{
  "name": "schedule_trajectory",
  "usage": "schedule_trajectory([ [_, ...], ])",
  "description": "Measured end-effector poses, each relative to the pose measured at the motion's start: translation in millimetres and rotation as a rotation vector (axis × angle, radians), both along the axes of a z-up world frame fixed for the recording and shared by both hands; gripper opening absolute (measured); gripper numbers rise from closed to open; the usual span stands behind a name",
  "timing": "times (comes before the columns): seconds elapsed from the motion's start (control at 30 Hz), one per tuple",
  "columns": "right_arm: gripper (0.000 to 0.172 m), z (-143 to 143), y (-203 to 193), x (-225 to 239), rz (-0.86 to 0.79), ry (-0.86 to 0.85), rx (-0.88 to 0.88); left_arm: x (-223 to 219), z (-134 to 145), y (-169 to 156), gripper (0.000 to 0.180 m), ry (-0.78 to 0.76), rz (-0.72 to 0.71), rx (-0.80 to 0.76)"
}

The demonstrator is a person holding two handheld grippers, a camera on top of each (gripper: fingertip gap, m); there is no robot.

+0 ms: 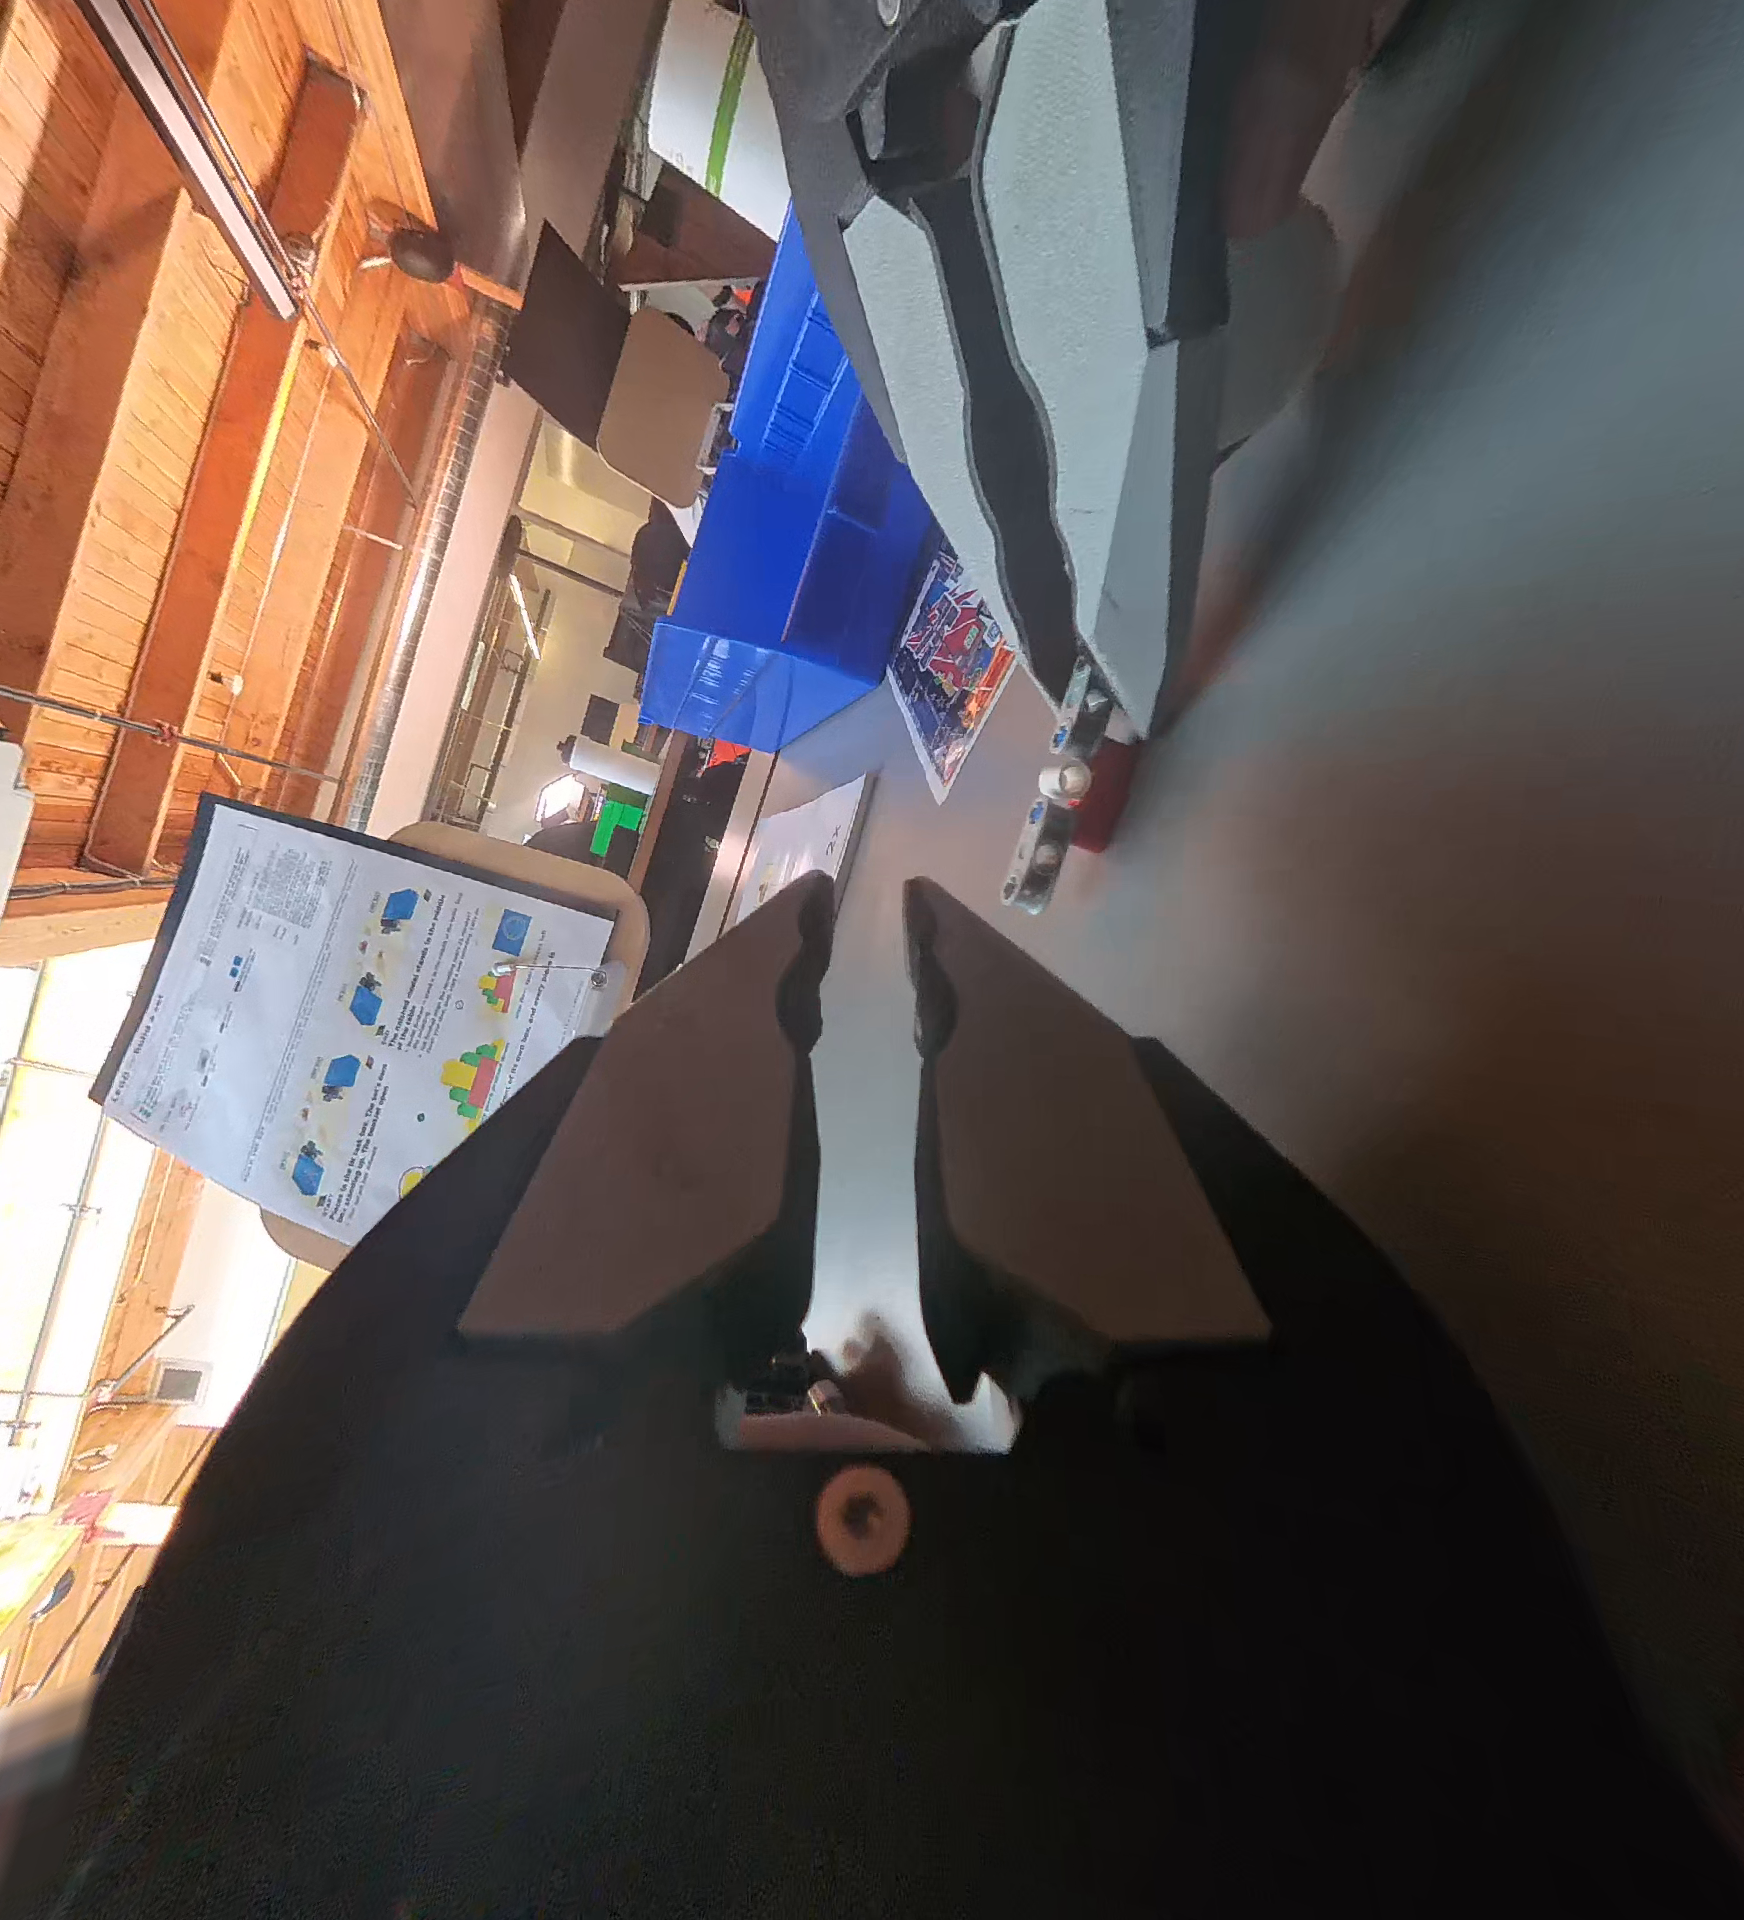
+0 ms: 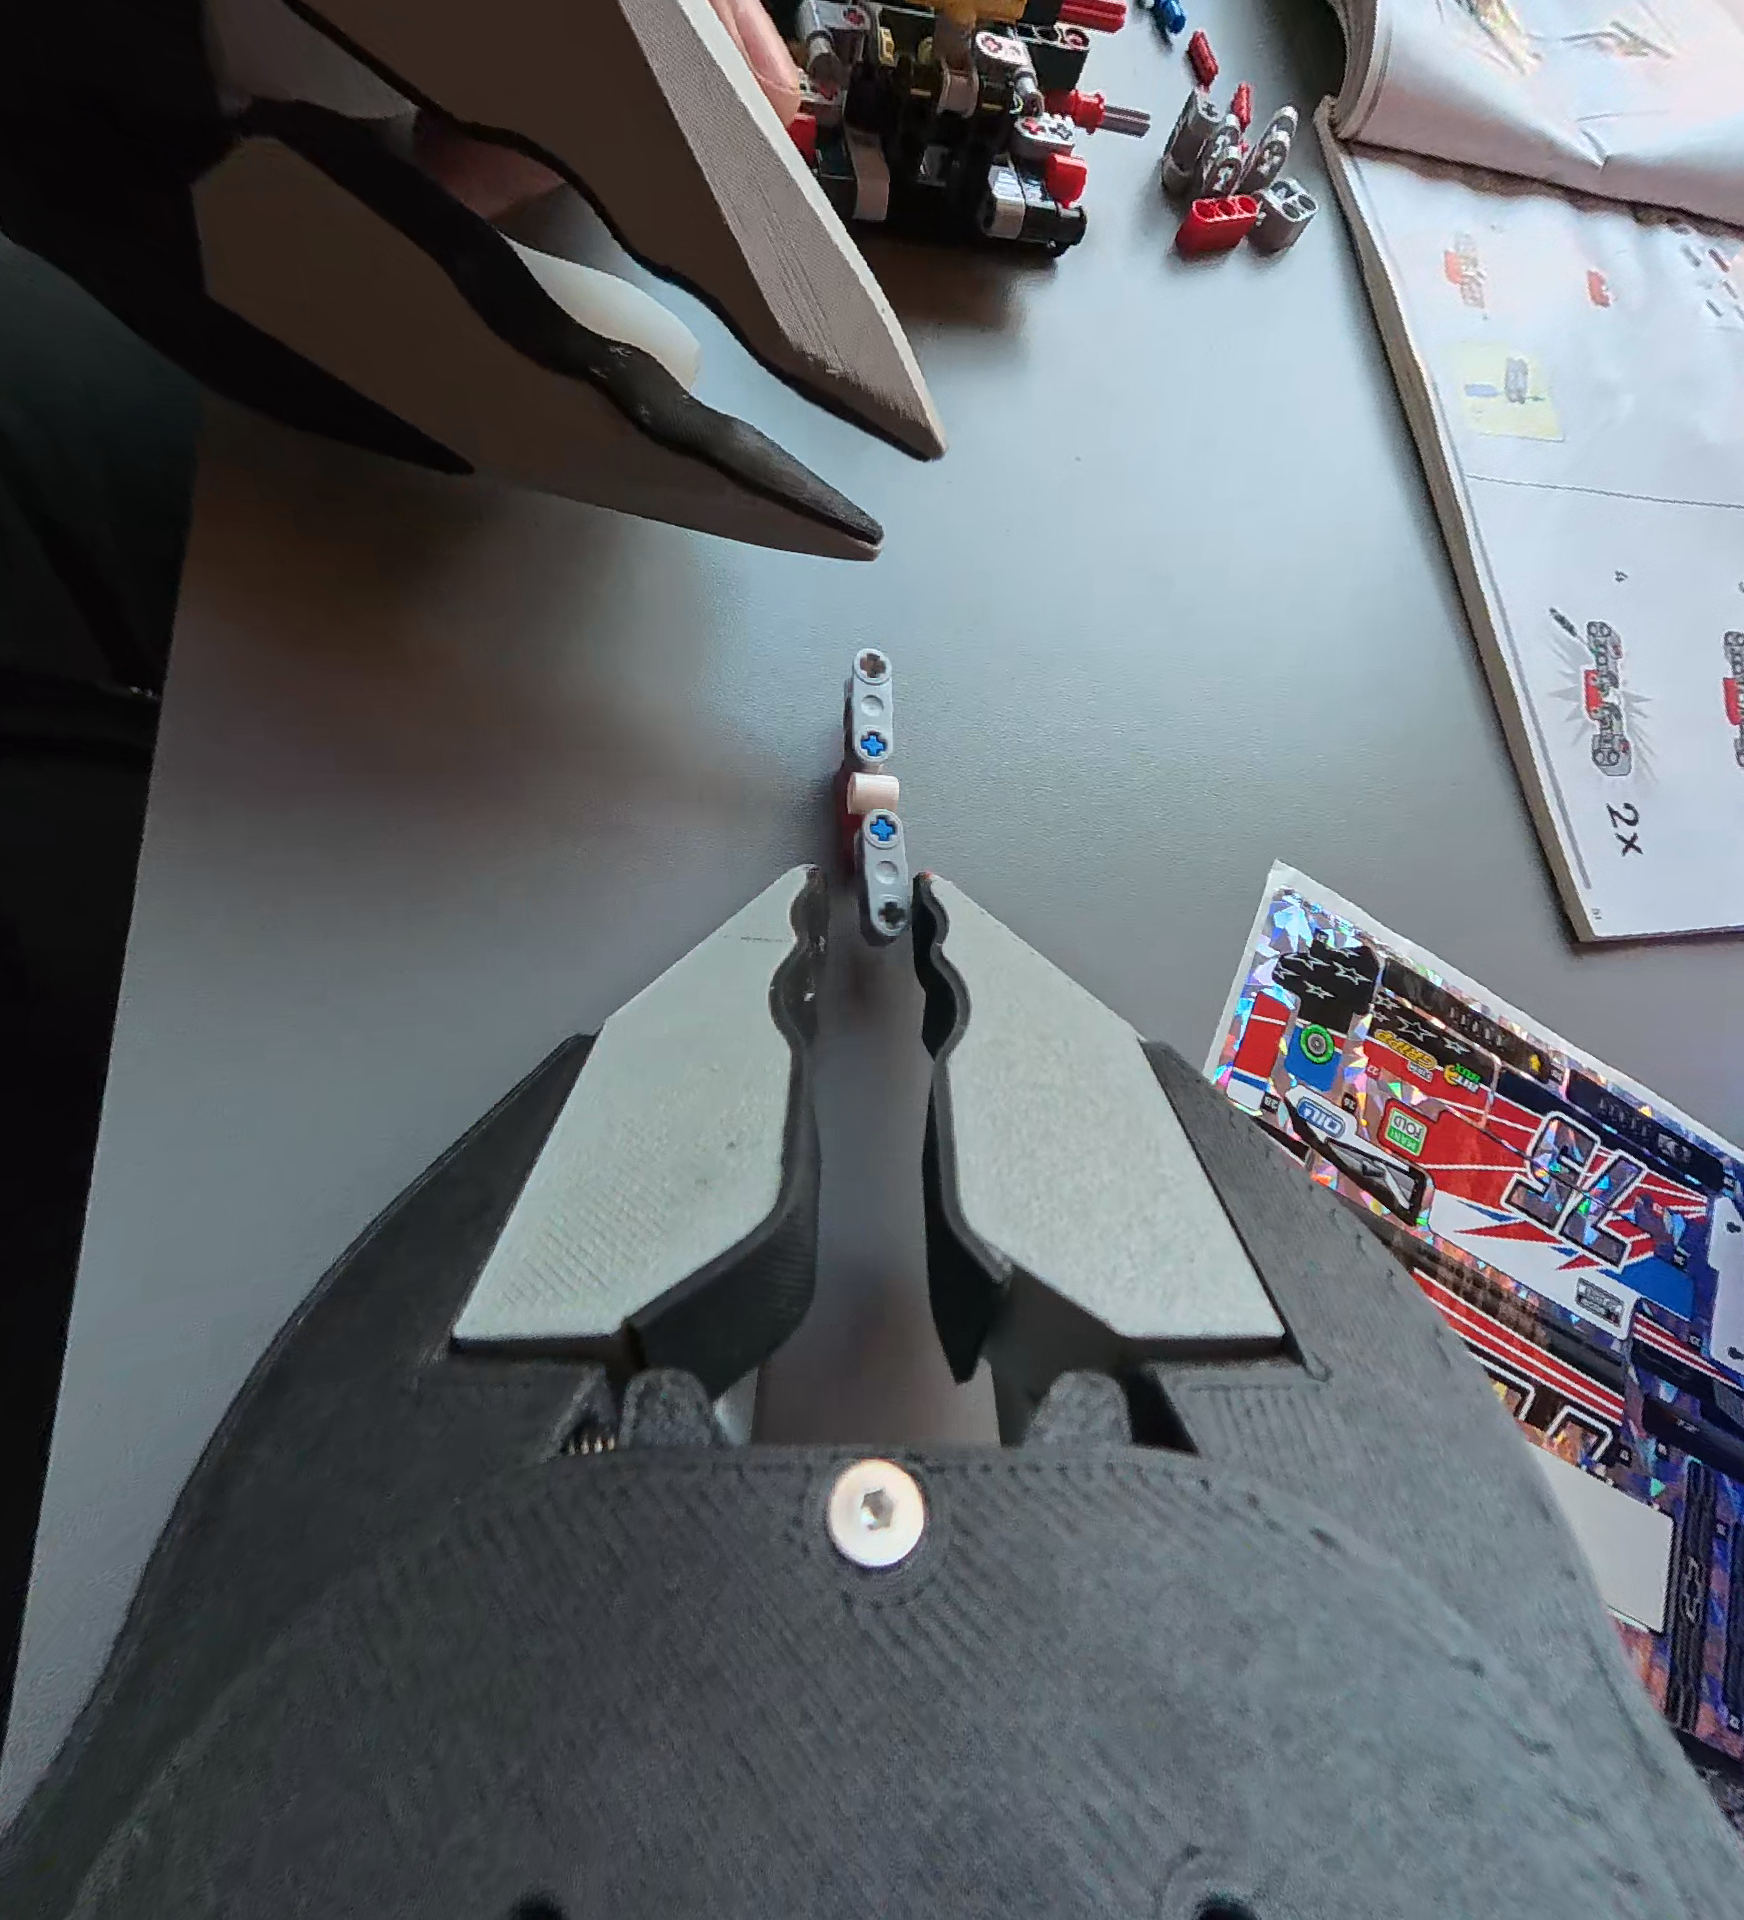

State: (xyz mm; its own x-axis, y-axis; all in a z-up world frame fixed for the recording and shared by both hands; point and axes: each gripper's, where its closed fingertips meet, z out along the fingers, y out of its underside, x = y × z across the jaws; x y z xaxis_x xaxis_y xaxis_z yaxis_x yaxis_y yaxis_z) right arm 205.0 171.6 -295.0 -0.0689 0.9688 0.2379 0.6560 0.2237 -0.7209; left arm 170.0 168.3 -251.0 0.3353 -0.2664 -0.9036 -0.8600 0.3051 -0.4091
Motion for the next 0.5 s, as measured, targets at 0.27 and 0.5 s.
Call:
schedule_trajectory([
  [0.27, 0.016, 1.2, 0.2, 0.1, -0.003, 0.009, -0.006, -1.1, 1.2, 0.7, 0.009, -0.010, 0.006, 0.001],
  [0.5, 0.020, 19.9, 6.6, 1.5, -0.033, 0.128, 0.008, -1.4, 1.9, 0.6, 0.008, -0.014, 0.006, 0.004],
])
